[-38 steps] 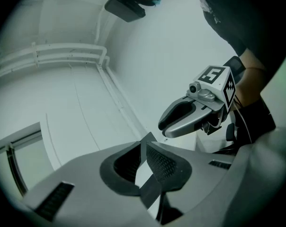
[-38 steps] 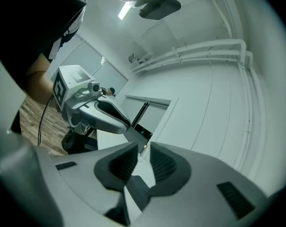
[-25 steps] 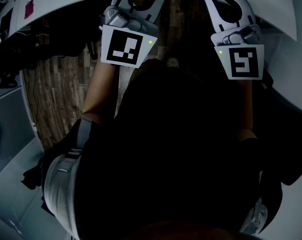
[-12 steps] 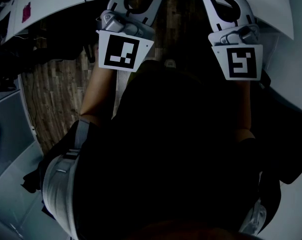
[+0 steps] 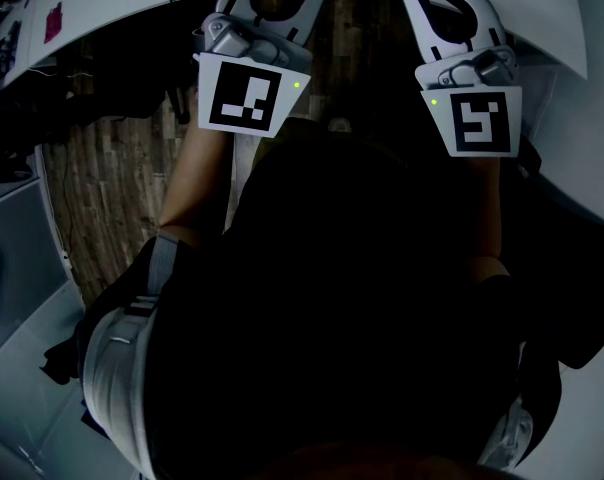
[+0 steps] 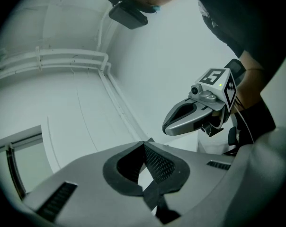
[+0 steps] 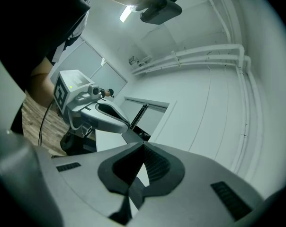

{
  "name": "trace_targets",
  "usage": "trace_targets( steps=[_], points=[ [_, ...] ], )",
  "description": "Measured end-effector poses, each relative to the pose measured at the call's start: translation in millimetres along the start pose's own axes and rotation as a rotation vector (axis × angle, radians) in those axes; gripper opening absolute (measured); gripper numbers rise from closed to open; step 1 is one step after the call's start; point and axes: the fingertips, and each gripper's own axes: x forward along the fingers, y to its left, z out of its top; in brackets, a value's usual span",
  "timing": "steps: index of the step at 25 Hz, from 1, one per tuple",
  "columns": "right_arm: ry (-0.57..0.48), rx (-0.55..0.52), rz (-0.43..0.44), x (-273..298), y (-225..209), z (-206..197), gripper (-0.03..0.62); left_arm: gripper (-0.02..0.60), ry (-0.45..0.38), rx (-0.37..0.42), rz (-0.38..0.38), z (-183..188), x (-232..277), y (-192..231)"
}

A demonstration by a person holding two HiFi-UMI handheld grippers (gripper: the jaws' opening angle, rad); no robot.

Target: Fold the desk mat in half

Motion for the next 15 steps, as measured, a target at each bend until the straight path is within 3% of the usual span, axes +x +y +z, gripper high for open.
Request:
trace_targets(
  steps=[15],
  points=[
    [0.007, -0.007, 0.0, -3.5, -3.2, 0.9, 0.028, 0.012, -0.024, 0.001, -0.003, 5.5, 3.4, -1.9]
  ],
)
